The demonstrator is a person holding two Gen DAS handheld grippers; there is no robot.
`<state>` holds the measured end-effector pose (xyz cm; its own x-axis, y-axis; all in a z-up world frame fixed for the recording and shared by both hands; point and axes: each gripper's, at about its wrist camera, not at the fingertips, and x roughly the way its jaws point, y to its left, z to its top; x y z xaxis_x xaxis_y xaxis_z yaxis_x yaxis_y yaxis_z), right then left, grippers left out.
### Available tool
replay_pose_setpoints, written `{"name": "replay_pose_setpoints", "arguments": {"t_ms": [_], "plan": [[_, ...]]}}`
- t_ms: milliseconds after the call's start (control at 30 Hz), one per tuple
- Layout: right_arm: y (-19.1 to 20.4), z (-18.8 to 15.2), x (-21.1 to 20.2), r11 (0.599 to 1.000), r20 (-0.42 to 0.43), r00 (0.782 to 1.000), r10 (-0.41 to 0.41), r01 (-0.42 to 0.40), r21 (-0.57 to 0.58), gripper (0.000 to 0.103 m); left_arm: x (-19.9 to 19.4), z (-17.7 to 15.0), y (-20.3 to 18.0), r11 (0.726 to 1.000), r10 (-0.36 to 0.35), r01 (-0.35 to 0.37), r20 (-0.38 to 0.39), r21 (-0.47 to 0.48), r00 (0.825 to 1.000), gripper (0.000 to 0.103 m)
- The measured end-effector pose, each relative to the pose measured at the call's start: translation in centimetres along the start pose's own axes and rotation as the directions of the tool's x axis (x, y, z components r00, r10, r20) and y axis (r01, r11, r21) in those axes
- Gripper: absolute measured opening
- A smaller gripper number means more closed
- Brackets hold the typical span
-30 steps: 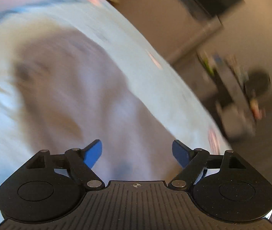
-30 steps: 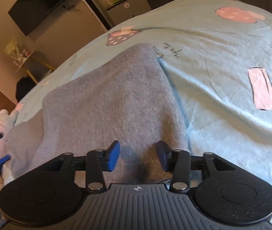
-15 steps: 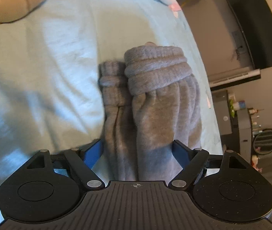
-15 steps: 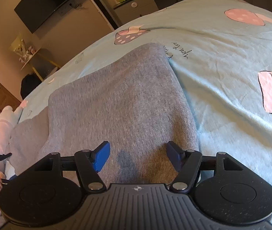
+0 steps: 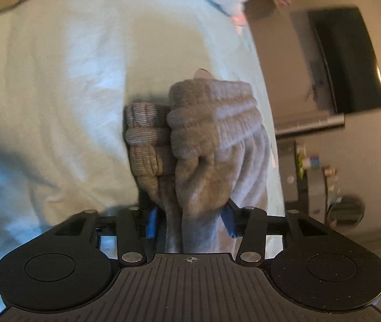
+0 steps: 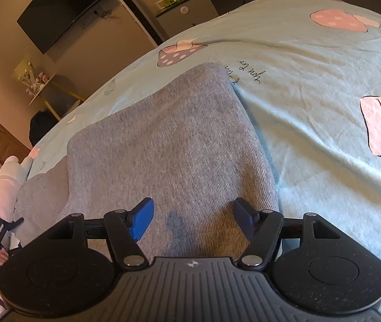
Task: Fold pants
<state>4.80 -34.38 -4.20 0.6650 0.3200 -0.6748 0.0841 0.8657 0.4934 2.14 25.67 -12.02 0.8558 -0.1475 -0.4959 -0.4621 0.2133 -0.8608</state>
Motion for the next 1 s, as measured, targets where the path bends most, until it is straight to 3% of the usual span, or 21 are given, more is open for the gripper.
{"name": "replay_pose_setpoints", "arguments": {"t_ms": [67, 167, 267, 333, 467, 600, 700, 800, 833, 900, 967, 1000], "plan": [[0.2, 0.0, 0.0, 1.0, 0.004, 1.0, -0.006, 0.006, 0.0, 0.066, -0.1, 0.2, -0.9, 1.0, 0.024, -0.024, -0.004, 0.016, 1.0, 0.032], [0.3, -0.2, -0.2, 1.0, 0.022, 1.0, -0.012, 0.012, 0.005, 0.066, -1.2, -0.2, -4.4, 0.974, 0.055, -0.059, 0.022, 0.218, 0.998, 0.025], [0.2, -0.3, -0.4, 1.0, 0.034, 0.999, -0.009, 0.009, 0.012, 0.066, -3.1, -1.6, -8.9, 0.908, 0.032, -0.048, 0.044, 0.416, 0.999, 0.022], [0.0, -0.3, -0.6, 1.0, 0.045, 0.999, -0.005, 0.004, 0.021, 0.066, -4.4, -3.5, -12.4, 0.839, 0.008, -0.034, 0.051, 0.543, 0.999, 0.02], [-0.4, -0.3, -1.2, 0.999, 0.075, 0.997, 0.004, -0.007, 0.04, 0.066, -6.0, -9.7, -18.3, 0.651, -0.045, 0.018, 0.014, 0.759, 0.999, 0.016], [-0.7, -0.4, -2.0, 0.998, 0.114, 0.993, 0.009, -0.016, 0.058, 0.066, -5.9, -17.8, -22.4, 0.443, -0.051, 0.127, -0.116, 0.887, 0.992, 0.015], [-1.3, -0.5, -2.7, 0.996, 0.142, 0.99, 0.017, -0.03, 0.088, 0.066, -5.0, -24.1, -23.3, 0.307, 0.0, 0.211, -0.222, 0.928, 0.975, 0.014], [-1.6, -0.6, -3.4, 0.993, 0.163, 0.986, 0.024, -0.043, 0.113, 0.066, -2.8, -29.7, -22.4, 0.219, 0.129, 0.261, -0.293, 0.94, 0.947, 0.014], [-1.6, -0.6, -3.6, 0.992, 0.169, 0.985, 0.031, -0.051, 0.113, 0.066, -2.2, -31.6, -22.0, 0.166, 0.179, 0.29, -0.318, 0.943, 0.931, 0.015], [-1.5, -0.7, -3.9, 0.992, 0.176, 0.983, 0.045, -0.064, 0.104, 0.066, -1.9, -34.3, -21.5, 0.069, 0.193, 0.329, -0.336, 0.942, 0.922, 0.03], [-1.1, -0.8, -4.1, 0.994, 0.174, 0.983, 0.057, -0.072, 0.083, 0.066, -2.6, -36.6, -21.3, -0.052, 0.183, 0.305, -0.291, 0.951, 0.939, 0.059], [-0.9, -0.9, -4.2, 0.995, 0.175, 0.983, 0.06, -0.074, 0.071, 0.066, -2.9, -36.9, -21.4, -0.08, 0.169, 0.299, -0.282, 0.951, 0.944, 0.059]]}}
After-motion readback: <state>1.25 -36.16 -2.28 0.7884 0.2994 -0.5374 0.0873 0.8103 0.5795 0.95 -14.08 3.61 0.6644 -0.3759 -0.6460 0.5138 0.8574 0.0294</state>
